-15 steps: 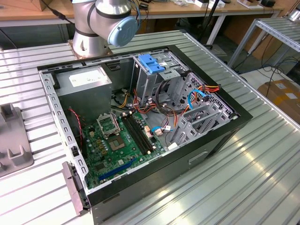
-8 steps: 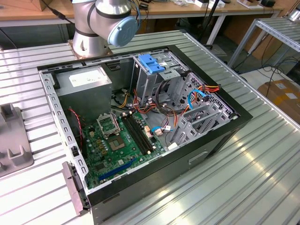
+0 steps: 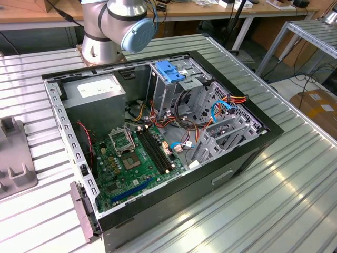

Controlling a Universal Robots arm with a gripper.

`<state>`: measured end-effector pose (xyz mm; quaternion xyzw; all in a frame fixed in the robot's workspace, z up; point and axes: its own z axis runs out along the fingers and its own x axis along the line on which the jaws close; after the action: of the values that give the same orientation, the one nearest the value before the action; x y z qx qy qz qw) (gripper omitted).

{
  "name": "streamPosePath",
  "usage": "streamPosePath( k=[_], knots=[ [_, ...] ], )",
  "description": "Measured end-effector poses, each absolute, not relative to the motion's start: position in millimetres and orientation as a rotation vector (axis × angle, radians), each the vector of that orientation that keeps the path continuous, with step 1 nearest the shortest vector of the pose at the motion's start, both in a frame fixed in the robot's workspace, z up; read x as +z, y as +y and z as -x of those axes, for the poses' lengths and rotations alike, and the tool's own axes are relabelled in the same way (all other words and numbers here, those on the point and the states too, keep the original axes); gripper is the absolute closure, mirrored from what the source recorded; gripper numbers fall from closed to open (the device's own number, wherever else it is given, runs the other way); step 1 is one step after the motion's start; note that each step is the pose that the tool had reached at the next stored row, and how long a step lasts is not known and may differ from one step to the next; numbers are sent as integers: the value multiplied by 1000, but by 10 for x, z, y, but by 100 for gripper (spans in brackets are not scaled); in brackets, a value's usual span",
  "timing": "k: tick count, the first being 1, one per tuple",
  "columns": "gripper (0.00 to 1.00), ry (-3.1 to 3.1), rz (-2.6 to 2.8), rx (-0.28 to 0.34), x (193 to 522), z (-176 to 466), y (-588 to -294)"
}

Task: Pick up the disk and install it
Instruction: 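Pick up the disk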

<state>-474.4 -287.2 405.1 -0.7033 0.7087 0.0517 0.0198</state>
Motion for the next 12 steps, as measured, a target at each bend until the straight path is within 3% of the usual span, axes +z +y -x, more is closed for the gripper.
streamPosePath(
  k=[12],
  knots=[
    [63, 2199, 2182, 160, 4085, 4744, -2872]
  ],
)
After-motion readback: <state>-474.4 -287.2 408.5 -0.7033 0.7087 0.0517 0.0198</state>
